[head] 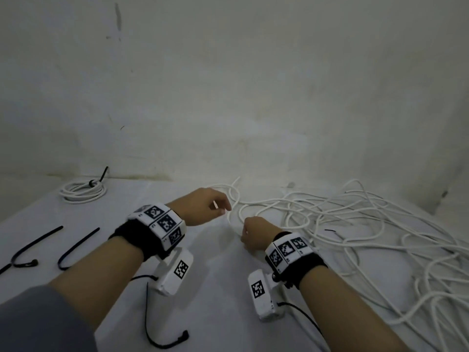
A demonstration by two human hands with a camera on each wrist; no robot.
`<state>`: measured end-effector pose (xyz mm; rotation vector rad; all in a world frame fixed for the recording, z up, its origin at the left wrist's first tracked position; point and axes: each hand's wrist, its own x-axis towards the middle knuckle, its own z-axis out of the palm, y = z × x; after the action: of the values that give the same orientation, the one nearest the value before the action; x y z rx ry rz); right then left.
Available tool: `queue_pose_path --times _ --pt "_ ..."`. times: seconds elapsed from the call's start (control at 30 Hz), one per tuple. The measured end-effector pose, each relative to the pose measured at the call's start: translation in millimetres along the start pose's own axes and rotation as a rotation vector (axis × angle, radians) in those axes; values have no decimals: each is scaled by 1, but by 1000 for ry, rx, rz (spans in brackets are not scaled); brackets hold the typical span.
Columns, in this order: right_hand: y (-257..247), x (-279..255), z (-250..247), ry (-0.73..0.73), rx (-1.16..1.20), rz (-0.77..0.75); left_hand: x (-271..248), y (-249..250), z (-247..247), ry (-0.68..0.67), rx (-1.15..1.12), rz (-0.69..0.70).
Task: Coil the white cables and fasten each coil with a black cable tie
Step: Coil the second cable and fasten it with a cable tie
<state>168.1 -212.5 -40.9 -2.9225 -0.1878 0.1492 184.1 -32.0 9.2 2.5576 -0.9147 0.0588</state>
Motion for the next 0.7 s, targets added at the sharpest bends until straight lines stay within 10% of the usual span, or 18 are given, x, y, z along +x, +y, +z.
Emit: queue_pose_path --times 0.4,0.7 --pt "15 -72 -87 426 349 -311 9 12 6 217 -57 67" --pt "42 -114 -129 650 201 -360 0 24 13 110 -277 -18"
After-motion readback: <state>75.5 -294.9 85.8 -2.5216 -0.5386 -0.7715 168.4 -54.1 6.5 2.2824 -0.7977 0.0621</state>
